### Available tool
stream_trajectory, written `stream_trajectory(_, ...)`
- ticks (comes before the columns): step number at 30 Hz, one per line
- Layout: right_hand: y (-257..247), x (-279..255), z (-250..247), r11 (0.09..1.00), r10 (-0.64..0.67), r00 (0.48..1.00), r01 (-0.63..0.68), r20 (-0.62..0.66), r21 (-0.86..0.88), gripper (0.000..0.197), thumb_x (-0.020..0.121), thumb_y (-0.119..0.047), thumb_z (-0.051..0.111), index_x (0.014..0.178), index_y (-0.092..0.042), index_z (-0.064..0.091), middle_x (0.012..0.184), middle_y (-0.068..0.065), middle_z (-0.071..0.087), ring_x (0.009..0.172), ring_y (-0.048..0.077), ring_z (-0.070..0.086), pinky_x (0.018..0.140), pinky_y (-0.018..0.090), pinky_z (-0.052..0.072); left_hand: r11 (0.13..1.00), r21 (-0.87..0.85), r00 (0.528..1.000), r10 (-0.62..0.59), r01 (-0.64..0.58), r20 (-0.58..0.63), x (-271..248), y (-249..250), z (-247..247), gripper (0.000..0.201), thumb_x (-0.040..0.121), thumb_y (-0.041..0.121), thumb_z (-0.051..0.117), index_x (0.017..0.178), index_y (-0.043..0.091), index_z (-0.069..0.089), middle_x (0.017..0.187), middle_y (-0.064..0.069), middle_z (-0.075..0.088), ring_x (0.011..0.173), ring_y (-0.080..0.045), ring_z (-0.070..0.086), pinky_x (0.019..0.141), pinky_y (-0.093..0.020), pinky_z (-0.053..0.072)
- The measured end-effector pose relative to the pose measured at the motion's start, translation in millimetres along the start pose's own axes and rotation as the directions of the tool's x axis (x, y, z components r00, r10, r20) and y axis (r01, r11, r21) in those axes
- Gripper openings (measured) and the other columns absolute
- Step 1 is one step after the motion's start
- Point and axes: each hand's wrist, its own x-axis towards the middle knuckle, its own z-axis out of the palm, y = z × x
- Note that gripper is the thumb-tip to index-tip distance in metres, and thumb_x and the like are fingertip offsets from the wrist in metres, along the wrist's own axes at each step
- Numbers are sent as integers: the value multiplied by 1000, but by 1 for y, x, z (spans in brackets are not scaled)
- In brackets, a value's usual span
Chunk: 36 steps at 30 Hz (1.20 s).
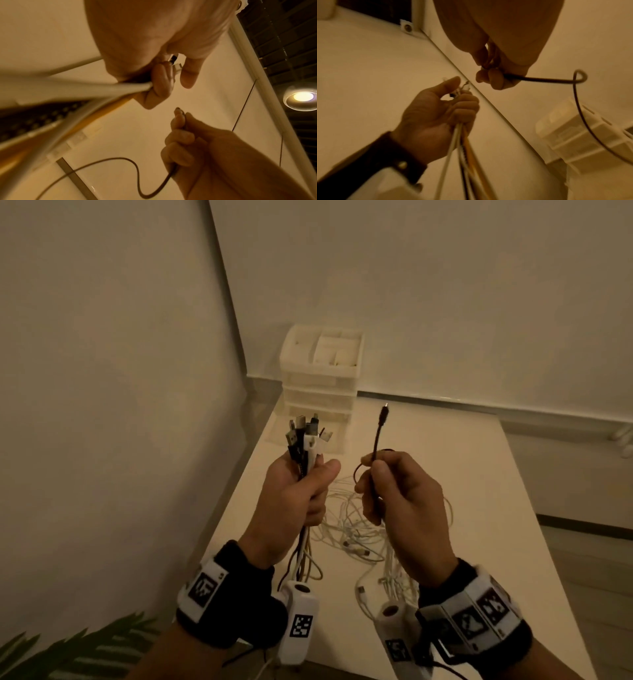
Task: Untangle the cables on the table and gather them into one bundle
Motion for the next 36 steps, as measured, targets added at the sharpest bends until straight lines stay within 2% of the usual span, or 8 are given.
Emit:
stream_trajectory(10,-9,-19,-14,957,-145,987,158,73,-244,12,95,-12,56,91,-17,66,72,-15,66,59,5,62,56,11,44,998,20,997,64,-65,38,14,-10,43,24,91,22,61,82,6,45,57,1,37,45,-12,33,41,-23,31)
stream_trajectory(15,2,-16,-21,948,-122,991,134,59,-289,10,94,-12,59,88,-18,64,75,-7,65,62,9,63,57,13,45,997,74,999,-21,24,-44,14,-16,58,16,88,39,55,84,24,55,59,5,46,56,-25,39,51,-32,39)
stream_trajectory(18,6,-18,-24,960,-91,995,100,48,-263,8,92,-13,61,85,-18,61,75,-5,67,62,10,64,55,17,47,995,91,998,-35,40,-56,16,-21,62,24,87,42,51,85,19,55,63,3,48,65,-26,42,63,-40,41)
stream_trajectory(23,14,-25,-27,940,-47,990,88,131,-329,16,89,-30,63,87,-31,48,77,-5,62,59,19,58,54,41,51,968,246,995,67,-47,-74,22,-20,52,42,94,41,40,80,4,54,63,4,56,58,-15,51,53,-24,44)
stream_trajectory(26,24,-28,-31,922,-67,974,143,215,-360,13,93,-32,58,91,-33,45,72,-2,60,58,19,55,57,43,48,989,92,983,131,-120,-125,29,-10,40,42,98,37,39,70,7,46,57,-1,46,53,-21,51,55,-36,48)
stream_trajectory(28,33,-28,-36,878,-98,933,245,347,-410,4,95,-36,52,97,-33,50,73,-3,61,62,13,56,59,33,47,985,-38,977,163,-170,-137,32,1,32,41,101,33,39,67,9,40,56,1,35,46,-19,48,52,-37,51)
stream_trajectory(31,52,-25,-46,813,-50,833,354,551,-462,18,100,-35,45,105,-25,59,76,-8,61,66,2,53,62,19,45,964,-108,961,225,-243,-160,32,29,12,44,104,28,36,61,20,38,56,4,26,38,-7,26,39,-17,28)
stream_trajectory(36,77,-18,-72,817,23,835,301,549,-492,29,101,-38,42,88,-21,61,66,-22,49,61,-4,48,59,12,33,924,153,917,372,-350,-147,23,58,-27,42,102,26,43,64,15,29,55,-2,19,40,-11,17,42,-23,16)
